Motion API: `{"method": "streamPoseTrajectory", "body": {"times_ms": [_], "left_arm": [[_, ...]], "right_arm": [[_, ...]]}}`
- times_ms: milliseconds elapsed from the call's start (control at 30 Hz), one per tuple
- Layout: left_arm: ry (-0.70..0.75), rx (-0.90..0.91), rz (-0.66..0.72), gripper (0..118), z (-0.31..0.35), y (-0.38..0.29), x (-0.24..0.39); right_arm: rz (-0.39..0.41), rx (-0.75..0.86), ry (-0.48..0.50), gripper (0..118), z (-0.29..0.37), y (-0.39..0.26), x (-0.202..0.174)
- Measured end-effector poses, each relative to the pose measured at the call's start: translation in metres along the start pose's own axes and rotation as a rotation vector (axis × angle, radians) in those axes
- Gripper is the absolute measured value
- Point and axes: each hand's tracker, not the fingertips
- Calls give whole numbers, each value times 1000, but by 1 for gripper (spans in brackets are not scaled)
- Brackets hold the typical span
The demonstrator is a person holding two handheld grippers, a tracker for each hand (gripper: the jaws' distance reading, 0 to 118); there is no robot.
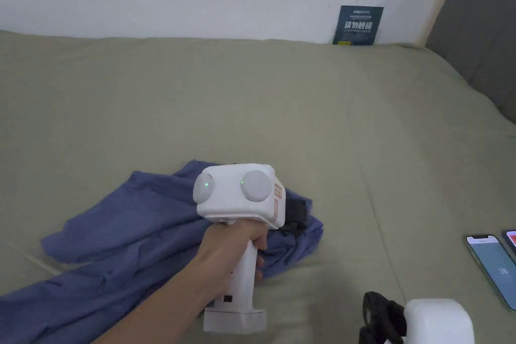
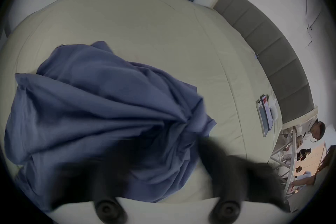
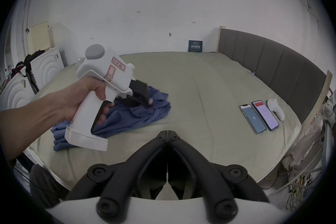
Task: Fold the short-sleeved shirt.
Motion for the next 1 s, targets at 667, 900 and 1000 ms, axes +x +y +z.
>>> {"method": "streamPoseTrajectory", "body": {"times_ms": [667, 900, 1000], "left_arm": [[329, 300, 37, 0, 275, -212, -166], [353, 221, 151, 0, 274, -250, -212], [369, 208, 160, 0, 270, -249, -227]], "right_arm": [[37, 35, 126, 0, 10, -1, -58], [52, 12, 151, 0, 12, -9, -75], [59, -13, 160, 0, 7, -11, -81]]}}
